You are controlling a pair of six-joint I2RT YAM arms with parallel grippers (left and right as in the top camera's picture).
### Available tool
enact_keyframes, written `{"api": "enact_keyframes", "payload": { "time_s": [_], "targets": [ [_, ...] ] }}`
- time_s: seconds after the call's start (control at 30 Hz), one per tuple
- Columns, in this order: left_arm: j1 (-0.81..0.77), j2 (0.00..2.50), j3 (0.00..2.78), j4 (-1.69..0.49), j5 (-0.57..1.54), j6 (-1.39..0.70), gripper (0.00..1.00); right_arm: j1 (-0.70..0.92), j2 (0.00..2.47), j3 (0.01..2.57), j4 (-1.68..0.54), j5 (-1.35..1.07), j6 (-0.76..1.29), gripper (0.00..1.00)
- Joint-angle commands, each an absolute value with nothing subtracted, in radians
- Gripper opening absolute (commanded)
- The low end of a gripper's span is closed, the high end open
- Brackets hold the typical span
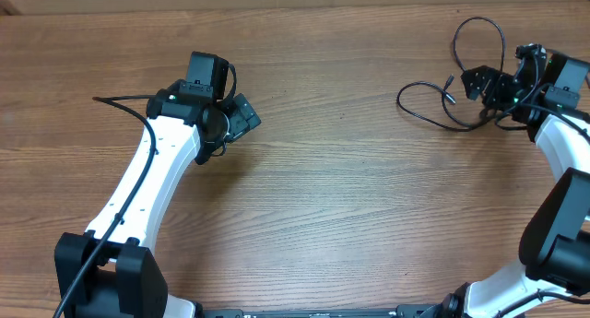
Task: Untangle cables
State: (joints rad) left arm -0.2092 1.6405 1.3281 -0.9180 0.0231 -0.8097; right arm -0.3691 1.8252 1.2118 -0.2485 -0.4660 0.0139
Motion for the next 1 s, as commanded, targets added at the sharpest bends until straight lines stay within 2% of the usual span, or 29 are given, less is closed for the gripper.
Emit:
{"api": "enact_keyframes", "payload": {
  "time_s": [0.0,0.23,0.5,0.97],
  "targets": [
    [-0.210,1.638,1.332,-0.919,0.026,-0.815,0.99,-0.316,1.752,1.238,-0.249,-0.464,0.052,1.00],
    [-0.210,1.638,1.332,-0.919,0.026,-0.815,0.99,-0.158,1.682,1.238,-0.279,-0.296,0.052,1.00],
    [-0.210,1.638,1.332,-0.919,0.026,-0.815,0.99,0.006,1.637,1.238,-0.295,-0.209,0.053,1.00],
    [-0.210,1.638,1.332,-0.919,0.026,-0.816,1.00,-0.016,1.466,1.238,-0.453,-0.208,0.052,1.00]
  ]
}}
